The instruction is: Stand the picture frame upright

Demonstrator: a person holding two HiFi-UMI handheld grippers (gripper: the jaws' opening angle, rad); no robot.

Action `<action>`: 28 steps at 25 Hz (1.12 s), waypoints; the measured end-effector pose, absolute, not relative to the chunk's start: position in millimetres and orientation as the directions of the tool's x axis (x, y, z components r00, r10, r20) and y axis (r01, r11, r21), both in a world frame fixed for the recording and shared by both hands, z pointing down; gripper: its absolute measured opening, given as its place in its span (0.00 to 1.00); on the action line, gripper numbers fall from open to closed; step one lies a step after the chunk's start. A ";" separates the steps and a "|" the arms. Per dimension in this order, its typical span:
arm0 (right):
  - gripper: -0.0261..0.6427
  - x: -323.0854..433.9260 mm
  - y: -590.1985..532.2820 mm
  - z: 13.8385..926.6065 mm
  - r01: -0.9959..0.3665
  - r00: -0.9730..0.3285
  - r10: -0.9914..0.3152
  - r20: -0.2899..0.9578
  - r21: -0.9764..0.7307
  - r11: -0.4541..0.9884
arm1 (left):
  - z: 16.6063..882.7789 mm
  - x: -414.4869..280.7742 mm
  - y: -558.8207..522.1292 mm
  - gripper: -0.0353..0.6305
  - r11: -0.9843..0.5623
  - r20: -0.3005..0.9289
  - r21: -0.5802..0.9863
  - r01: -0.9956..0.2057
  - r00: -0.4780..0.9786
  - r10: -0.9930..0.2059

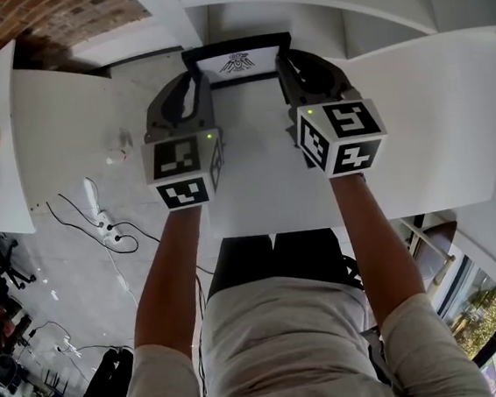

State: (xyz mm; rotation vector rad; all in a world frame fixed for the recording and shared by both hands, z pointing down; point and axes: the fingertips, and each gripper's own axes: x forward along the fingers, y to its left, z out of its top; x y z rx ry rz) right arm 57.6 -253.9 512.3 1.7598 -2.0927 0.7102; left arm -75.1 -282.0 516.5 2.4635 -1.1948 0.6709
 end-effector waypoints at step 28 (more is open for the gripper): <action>0.15 57.1 -259.4 516.8 -0.978 -0.188 -0.820 0.540 -0.178 0.107 | 519.2 -75.5 -288.6 0.17 -0.610 0.539 0.062 -0.790 0.540 -0.646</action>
